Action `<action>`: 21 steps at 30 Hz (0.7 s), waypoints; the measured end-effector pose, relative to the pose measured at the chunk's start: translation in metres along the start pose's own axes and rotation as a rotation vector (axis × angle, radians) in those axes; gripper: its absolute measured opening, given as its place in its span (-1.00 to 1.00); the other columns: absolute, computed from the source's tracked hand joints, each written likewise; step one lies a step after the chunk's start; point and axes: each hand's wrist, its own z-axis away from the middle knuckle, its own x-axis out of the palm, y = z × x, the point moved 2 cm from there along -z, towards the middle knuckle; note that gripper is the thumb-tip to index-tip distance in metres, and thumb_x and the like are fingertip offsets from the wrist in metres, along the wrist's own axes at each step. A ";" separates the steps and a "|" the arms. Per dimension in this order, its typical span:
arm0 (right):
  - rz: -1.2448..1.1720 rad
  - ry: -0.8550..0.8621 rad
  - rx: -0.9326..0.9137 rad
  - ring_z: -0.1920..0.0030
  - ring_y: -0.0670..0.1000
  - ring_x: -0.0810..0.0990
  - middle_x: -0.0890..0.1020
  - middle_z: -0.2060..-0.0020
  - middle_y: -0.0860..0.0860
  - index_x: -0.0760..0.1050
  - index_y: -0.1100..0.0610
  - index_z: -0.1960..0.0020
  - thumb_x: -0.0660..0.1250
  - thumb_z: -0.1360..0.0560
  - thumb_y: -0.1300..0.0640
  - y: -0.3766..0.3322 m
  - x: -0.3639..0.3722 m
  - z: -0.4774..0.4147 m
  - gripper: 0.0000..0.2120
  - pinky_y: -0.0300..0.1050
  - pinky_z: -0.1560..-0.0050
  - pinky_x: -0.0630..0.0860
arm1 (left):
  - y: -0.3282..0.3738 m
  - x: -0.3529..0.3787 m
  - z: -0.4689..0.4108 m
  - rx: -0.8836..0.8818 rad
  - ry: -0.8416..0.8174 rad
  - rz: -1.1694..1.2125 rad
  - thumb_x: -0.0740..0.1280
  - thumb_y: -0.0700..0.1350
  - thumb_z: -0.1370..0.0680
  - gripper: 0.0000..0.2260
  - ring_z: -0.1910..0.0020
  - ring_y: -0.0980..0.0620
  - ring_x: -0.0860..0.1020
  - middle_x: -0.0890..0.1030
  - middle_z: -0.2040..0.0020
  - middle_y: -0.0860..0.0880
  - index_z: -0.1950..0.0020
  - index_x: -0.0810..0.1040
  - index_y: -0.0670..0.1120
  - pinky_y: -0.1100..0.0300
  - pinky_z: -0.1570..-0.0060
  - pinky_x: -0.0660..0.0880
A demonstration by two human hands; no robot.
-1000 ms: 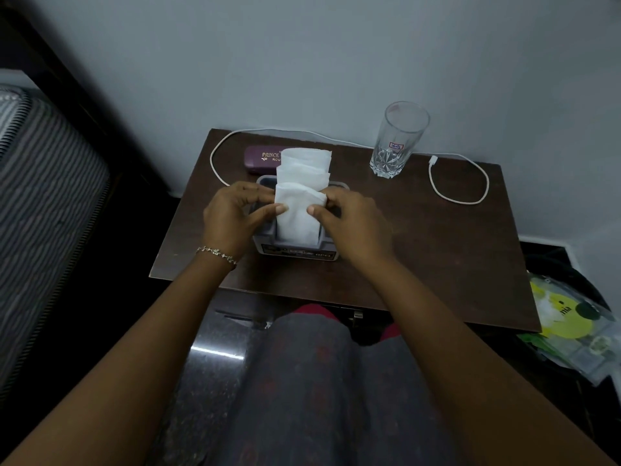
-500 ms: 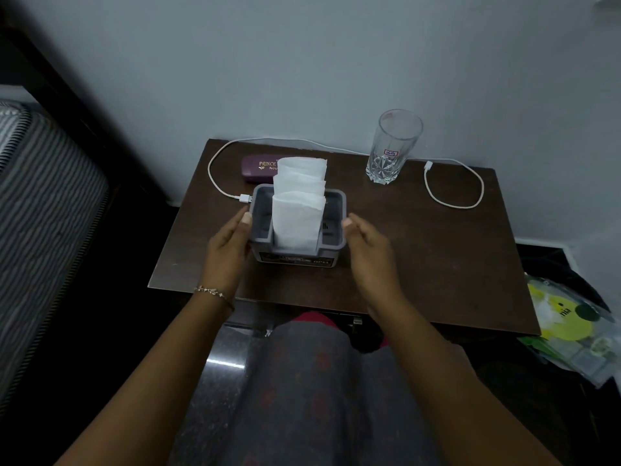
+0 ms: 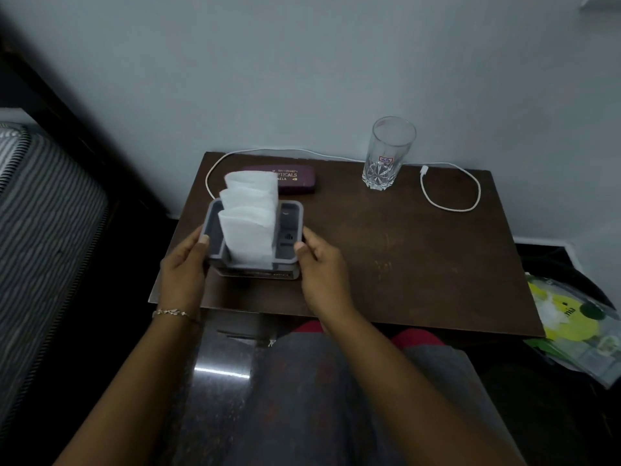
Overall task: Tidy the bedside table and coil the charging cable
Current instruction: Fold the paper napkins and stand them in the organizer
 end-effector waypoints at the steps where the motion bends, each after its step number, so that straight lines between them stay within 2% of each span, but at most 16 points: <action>1: 0.008 -0.007 0.000 -0.17 0.02 0.57 0.60 -0.21 0.05 0.43 0.10 -0.36 0.16 -0.57 0.19 -0.002 0.006 -0.003 -0.64 0.01 -0.21 0.50 | 0.000 -0.004 -0.005 0.003 0.015 -0.001 0.21 -0.22 -0.58 -0.70 0.20 0.20 0.59 0.59 0.03 -0.07 -0.30 0.46 -0.23 0.35 0.09 0.53; 4: 0.021 -0.022 0.011 -0.17 0.09 0.57 0.60 -0.20 0.11 0.44 0.13 -0.34 0.17 -0.57 0.20 -0.009 0.023 -0.013 -0.65 0.05 -0.20 0.50 | 0.002 -0.012 -0.018 0.012 0.037 0.011 0.20 -0.22 -0.58 -0.71 0.15 0.16 0.58 0.59 0.02 -0.04 -0.30 0.45 -0.22 0.38 0.11 0.53; 7: 0.020 -0.024 0.028 -0.17 0.08 0.57 0.61 -0.19 0.11 0.44 0.13 -0.35 0.17 -0.57 0.18 -0.012 0.031 -0.020 -0.65 0.03 -0.21 0.50 | 0.002 -0.014 -0.026 0.015 0.044 0.013 0.20 -0.21 -0.58 -0.70 0.14 0.19 0.58 0.59 0.04 0.03 -0.31 0.45 -0.21 0.38 0.10 0.52; 11: 0.017 -0.032 0.034 -0.17 0.07 0.57 0.60 -0.19 0.10 0.43 0.12 -0.36 0.17 -0.58 0.15 -0.010 0.032 -0.022 -0.64 0.05 -0.22 0.49 | 0.002 -0.015 -0.027 0.015 0.018 -0.028 0.20 -0.17 -0.59 -0.70 0.10 0.18 0.57 0.59 -0.04 -0.08 -0.31 0.46 -0.17 0.35 0.07 0.50; 14: 0.015 -0.051 0.029 -0.16 0.06 0.57 0.61 -0.18 0.10 0.43 0.14 -0.35 0.16 -0.58 0.15 -0.012 0.029 -0.022 -0.65 0.02 -0.22 0.49 | 0.004 -0.016 -0.021 0.027 0.027 -0.091 0.18 -0.11 -0.60 -0.71 -0.02 0.11 0.56 0.56 -0.16 -0.12 -0.29 0.48 -0.13 0.22 -0.09 0.49; 17: -0.013 -0.024 0.047 -0.23 0.02 0.53 0.57 -0.23 0.09 0.43 0.17 -0.34 0.18 -0.59 0.14 -0.012 0.017 -0.022 -0.66 -0.18 -0.28 0.41 | 0.013 -0.017 -0.001 0.152 0.226 -0.163 0.19 -0.04 -0.58 -0.72 -0.15 0.10 0.49 0.54 -0.19 -0.04 -0.26 0.48 -0.07 0.08 -0.27 0.41; 19: -0.046 0.027 0.074 -0.27 0.02 0.50 0.54 -0.27 0.09 0.43 0.18 -0.34 0.19 -0.59 0.11 -0.005 0.006 -0.024 -0.65 -0.07 -0.35 0.38 | 0.023 -0.013 0.018 0.259 0.282 -0.139 0.19 -0.02 -0.57 -0.77 -0.15 0.14 0.49 0.55 -0.17 0.04 -0.19 0.50 0.02 0.14 -0.23 0.40; 21: -0.070 0.082 0.099 -0.26 0.03 0.51 0.55 -0.26 0.09 0.46 0.18 -0.31 0.20 -0.58 0.10 0.005 -0.005 -0.026 -0.66 0.06 -0.33 0.42 | 0.029 -0.008 0.033 0.327 0.282 -0.130 0.17 -0.01 -0.57 -0.82 -0.15 0.20 0.49 0.55 -0.16 0.07 -0.12 0.50 0.09 0.24 -0.17 0.40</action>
